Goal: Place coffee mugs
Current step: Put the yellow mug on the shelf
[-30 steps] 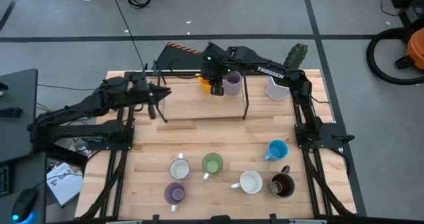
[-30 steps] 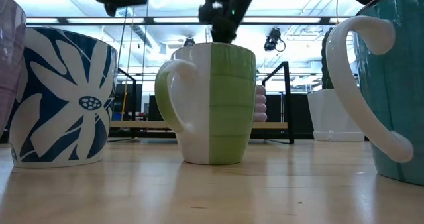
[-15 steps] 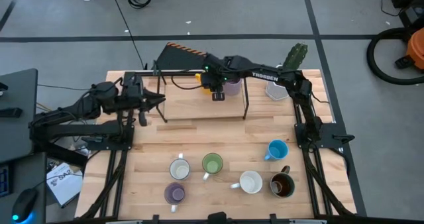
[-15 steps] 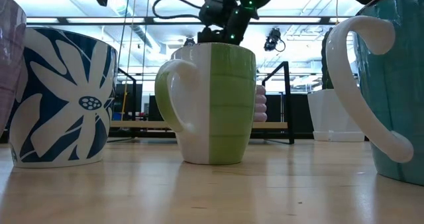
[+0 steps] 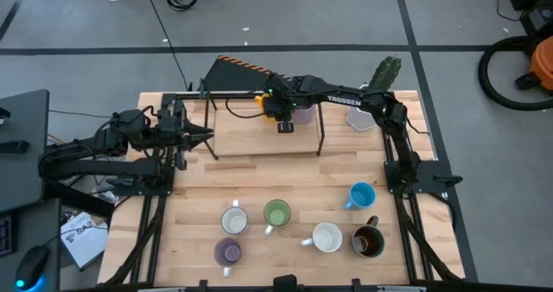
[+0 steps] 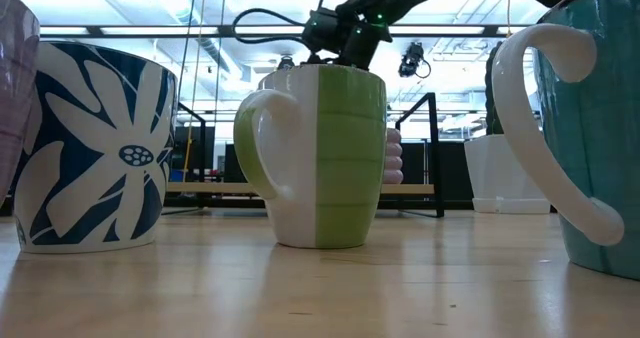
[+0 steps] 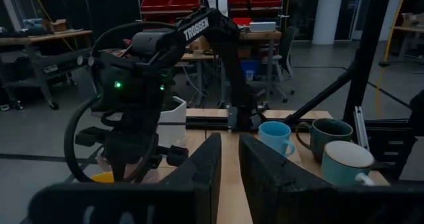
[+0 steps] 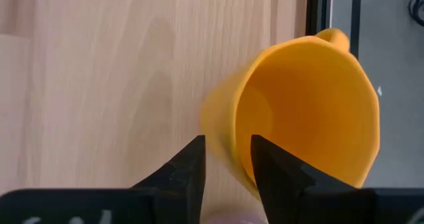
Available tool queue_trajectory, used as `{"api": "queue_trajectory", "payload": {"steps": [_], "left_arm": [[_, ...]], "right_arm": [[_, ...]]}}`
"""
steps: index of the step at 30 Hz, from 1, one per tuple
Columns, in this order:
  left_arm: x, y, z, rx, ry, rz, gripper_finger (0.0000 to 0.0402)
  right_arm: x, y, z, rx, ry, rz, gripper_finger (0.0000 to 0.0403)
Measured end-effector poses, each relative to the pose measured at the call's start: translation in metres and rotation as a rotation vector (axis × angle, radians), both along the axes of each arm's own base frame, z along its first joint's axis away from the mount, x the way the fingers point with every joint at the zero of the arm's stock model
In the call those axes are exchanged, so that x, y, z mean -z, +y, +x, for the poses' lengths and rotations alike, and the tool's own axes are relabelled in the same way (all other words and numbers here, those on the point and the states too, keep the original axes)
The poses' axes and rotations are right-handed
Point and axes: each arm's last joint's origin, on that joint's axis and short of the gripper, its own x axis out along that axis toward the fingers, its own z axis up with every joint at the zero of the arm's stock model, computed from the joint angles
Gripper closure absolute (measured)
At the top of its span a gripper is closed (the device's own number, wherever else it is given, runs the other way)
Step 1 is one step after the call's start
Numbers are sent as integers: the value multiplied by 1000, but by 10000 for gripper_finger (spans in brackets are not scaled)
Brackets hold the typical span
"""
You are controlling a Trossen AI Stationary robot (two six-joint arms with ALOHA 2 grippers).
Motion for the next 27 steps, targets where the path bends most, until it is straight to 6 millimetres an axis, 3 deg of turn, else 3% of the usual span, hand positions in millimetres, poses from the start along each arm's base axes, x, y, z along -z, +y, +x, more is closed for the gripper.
{"api": "queue_trajectory", "payload": {"steps": [16,27], "left_arm": [[0,0,0,1,1,-1,342],[0,0,0,1,1,-2,342]], "right_arm": [[-2,5,4,152,-58,66,378],[-3,5,4,284,-97,132,361]]}}
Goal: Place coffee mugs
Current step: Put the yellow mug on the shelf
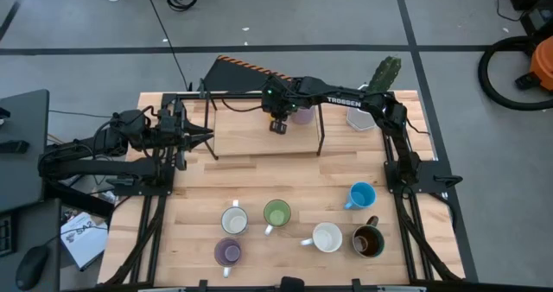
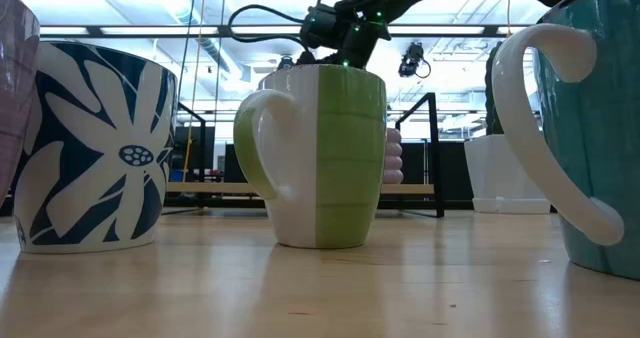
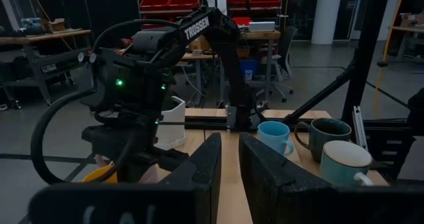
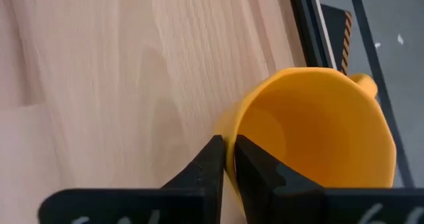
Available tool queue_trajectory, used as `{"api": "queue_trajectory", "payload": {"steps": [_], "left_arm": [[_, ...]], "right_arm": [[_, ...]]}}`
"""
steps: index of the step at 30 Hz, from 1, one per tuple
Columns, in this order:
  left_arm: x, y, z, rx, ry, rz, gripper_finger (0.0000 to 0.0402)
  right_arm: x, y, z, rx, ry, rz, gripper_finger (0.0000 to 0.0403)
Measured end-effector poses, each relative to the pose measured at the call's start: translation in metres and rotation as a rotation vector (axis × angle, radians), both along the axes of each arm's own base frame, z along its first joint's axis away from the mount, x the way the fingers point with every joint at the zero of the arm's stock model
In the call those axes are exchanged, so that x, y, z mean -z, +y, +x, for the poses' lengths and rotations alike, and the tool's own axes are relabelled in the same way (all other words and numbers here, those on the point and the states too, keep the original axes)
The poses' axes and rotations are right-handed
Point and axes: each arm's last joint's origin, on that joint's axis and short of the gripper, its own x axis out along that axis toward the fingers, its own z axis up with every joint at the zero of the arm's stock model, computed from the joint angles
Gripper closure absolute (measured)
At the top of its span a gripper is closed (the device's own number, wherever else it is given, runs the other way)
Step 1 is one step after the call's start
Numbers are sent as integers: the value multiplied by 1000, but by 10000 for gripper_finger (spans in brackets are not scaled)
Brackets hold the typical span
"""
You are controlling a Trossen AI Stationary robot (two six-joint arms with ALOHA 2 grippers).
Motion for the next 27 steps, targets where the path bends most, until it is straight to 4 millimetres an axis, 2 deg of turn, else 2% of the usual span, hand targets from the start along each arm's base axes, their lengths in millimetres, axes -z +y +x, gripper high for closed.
{"api": "queue_trajectory", "payload": {"steps": [8,27], "left_arm": [[0,0,0,1,-1,-5,342],[0,-2,1,20,-3,-41,342]], "right_arm": [[-12,0,1,76,-54,31,369],[-11,-7,-5,185,-24,36,367]]}}
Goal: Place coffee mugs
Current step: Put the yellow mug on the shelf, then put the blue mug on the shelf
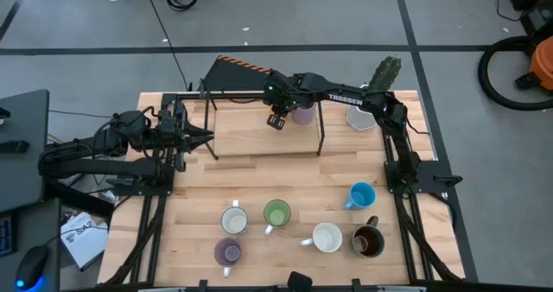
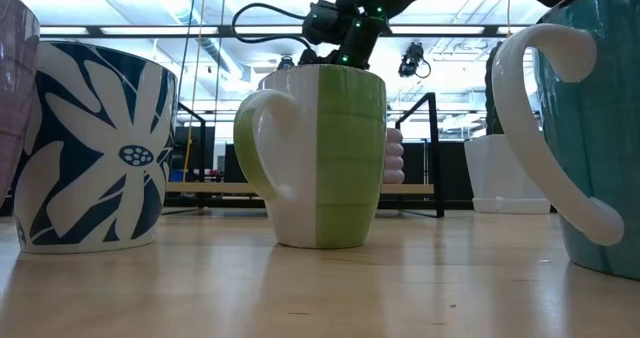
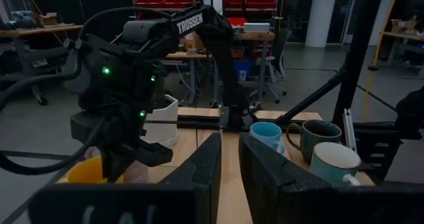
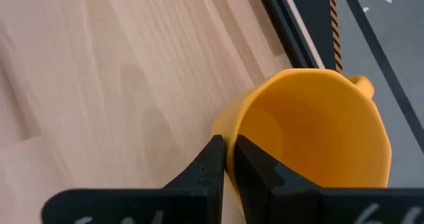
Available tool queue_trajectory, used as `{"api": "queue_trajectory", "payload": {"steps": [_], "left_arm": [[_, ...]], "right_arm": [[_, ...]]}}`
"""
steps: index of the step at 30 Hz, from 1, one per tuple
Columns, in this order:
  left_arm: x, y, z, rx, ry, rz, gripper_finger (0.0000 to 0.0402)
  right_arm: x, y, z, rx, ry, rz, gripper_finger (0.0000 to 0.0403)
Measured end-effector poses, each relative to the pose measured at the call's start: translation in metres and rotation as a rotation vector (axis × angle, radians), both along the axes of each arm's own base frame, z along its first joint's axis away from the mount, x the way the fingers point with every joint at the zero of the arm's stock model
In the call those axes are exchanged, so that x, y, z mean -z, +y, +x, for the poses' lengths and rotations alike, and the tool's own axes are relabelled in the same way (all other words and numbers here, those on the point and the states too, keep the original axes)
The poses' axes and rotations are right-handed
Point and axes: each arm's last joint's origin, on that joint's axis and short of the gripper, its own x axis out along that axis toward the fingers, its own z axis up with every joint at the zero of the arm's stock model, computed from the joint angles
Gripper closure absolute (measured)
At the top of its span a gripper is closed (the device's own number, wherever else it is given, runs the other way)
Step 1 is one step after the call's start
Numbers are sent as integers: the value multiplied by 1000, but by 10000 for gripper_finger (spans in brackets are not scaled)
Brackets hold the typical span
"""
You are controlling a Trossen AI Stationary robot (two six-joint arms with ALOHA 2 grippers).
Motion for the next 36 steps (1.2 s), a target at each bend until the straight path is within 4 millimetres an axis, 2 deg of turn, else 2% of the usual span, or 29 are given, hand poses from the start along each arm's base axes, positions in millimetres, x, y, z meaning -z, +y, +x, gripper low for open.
{"api": "queue_trajectory", "payload": {"steps": [10,24,36], "left_arm": [[1,0,0,0,9,-7,342],[3,0,0,0,30,-14,342],[3,0,0,-1,31,-9,342]], "right_arm": [[0,0,0,-5,5,1,362],[0,-1,0,-17,-6,8,301],[-3,-3,3,-11,-34,-38,296]]}}
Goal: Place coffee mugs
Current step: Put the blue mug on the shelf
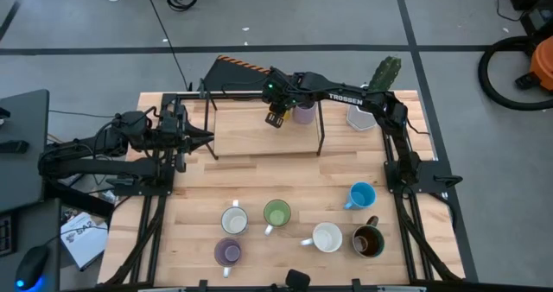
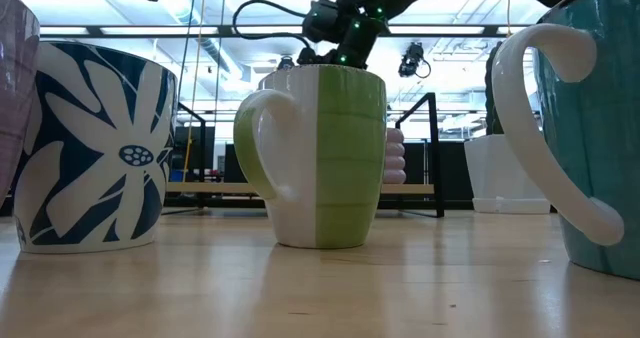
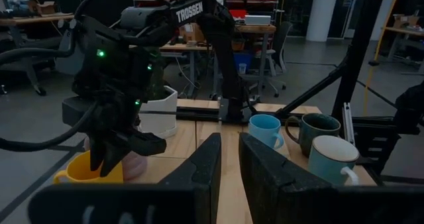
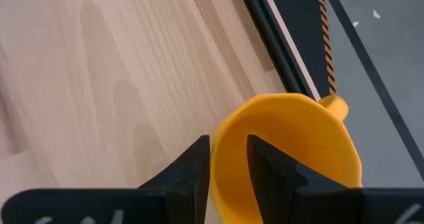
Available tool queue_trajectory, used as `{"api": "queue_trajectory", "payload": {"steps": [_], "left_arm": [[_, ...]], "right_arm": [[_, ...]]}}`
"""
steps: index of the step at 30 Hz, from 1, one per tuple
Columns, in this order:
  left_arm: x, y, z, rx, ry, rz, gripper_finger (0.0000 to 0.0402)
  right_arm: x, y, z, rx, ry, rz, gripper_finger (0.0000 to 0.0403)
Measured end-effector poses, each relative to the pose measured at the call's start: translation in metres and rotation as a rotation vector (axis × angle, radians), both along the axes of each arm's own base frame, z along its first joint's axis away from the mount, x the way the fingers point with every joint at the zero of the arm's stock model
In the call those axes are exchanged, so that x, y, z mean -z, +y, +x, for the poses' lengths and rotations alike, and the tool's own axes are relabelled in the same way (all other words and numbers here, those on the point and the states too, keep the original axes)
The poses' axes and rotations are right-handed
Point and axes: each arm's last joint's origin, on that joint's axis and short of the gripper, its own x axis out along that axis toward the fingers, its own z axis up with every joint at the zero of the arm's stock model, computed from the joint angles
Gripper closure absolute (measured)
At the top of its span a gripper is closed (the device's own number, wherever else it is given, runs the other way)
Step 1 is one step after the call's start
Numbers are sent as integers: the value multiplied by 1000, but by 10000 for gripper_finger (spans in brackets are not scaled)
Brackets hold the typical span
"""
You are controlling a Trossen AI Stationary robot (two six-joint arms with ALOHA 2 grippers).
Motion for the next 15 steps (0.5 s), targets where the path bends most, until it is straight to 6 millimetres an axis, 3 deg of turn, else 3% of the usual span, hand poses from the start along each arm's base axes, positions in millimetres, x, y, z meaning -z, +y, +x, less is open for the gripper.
{"api": "queue_trajectory", "payload": {"steps": [15], "left_arm": [[1,0,0,0,5,-1,342]], "right_arm": [[-2,-1,3,-32,-45,0,296]]}}
